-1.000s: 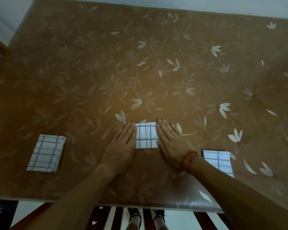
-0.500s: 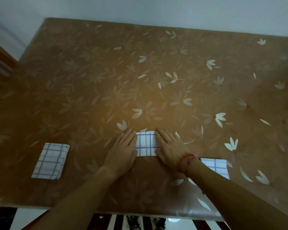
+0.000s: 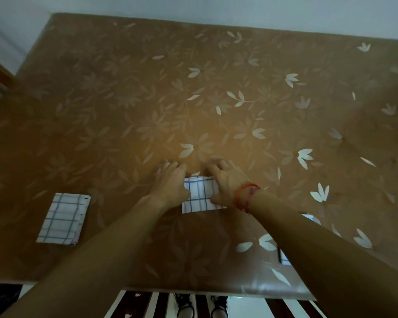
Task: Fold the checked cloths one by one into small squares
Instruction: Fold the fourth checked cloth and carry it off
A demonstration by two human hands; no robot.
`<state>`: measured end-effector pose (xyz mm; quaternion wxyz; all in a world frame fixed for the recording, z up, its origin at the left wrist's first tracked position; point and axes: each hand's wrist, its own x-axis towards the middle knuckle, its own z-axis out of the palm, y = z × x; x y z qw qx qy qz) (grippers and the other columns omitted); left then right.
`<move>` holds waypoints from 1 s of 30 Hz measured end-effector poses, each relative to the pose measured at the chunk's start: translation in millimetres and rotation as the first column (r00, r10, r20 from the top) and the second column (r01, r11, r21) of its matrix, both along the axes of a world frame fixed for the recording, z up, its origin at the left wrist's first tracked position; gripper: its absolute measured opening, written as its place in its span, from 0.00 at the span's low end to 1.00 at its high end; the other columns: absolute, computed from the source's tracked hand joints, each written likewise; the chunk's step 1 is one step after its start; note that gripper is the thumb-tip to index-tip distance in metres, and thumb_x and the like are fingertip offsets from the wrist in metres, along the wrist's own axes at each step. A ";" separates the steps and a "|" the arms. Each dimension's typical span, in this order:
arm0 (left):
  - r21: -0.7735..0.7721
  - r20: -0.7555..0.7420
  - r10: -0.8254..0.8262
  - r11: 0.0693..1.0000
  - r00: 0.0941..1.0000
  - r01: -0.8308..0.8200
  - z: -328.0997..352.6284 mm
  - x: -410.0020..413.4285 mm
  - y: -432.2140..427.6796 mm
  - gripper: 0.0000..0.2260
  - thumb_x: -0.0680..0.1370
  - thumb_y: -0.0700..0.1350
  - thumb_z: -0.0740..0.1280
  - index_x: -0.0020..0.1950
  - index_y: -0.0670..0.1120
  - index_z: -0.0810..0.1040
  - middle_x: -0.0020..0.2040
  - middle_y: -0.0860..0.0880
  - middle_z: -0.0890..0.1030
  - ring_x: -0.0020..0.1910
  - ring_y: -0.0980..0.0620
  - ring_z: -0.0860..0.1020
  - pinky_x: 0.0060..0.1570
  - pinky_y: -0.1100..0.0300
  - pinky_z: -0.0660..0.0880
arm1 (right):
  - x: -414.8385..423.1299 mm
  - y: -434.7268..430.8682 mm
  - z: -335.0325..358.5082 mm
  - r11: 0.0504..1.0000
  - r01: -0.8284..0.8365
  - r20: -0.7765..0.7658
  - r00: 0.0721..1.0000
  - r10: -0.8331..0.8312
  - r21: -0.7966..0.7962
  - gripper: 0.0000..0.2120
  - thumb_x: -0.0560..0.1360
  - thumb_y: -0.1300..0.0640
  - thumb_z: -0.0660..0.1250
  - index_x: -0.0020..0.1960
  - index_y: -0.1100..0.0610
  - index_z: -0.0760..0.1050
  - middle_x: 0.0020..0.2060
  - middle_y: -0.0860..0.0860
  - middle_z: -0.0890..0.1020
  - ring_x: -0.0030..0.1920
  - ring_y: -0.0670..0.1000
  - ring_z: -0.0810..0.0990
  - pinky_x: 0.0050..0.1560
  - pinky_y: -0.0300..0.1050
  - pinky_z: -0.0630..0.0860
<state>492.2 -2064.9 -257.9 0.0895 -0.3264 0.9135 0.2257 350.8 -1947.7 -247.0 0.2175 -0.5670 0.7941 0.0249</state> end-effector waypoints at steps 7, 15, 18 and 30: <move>0.193 -0.136 0.145 0.974 0.980 -0.117 5.8 3.7 7.3 0.08 0.67 0.39 0.70 0.36 0.51 0.74 0.37 0.52 0.77 0.43 0.49 0.76 0.52 0.52 0.72 | 4.7 6.5 9.0 0.999 -0.020 -0.041 0.999 0.018 -0.048 0.25 0.67 0.47 0.70 0.62 0.52 0.72 0.60 0.54 0.69 0.58 0.55 0.67 0.56 0.47 0.71; 0.447 -0.347 0.315 0.884 0.883 -0.140 56.4 8.1 28.5 0.06 0.70 0.35 0.70 0.41 0.47 0.78 0.35 0.48 0.80 0.33 0.54 0.77 0.31 0.61 0.72 | 13.6 10.6 56.8 0.977 0.021 0.034 0.999 -0.014 -0.212 0.11 0.74 0.51 0.61 0.49 0.54 0.79 0.49 0.52 0.82 0.48 0.57 0.80 0.49 0.49 0.73; 0.534 -0.401 0.413 0.831 0.818 -0.157 86.0 9.2 35.7 0.05 0.70 0.33 0.71 0.41 0.42 0.79 0.32 0.47 0.78 0.28 0.57 0.76 0.28 0.65 0.71 | 16.0 17.0 85.8 0.966 0.096 0.061 0.995 -0.084 -0.238 0.10 0.75 0.53 0.62 0.53 0.54 0.78 0.45 0.54 0.83 0.44 0.58 0.80 0.42 0.48 0.75; 0.665 -0.515 0.618 0.726 0.594 -0.178 200.9 36.0 50.7 0.05 0.70 0.39 0.75 0.44 0.44 0.82 0.38 0.43 0.84 0.26 0.48 0.79 0.27 0.53 0.76 | 13.0 55.3 205.0 0.748 0.458 0.410 0.871 -0.270 -0.481 0.17 0.71 0.57 0.73 0.27 0.49 0.70 0.22 0.43 0.75 0.26 0.41 0.73 0.28 0.30 0.65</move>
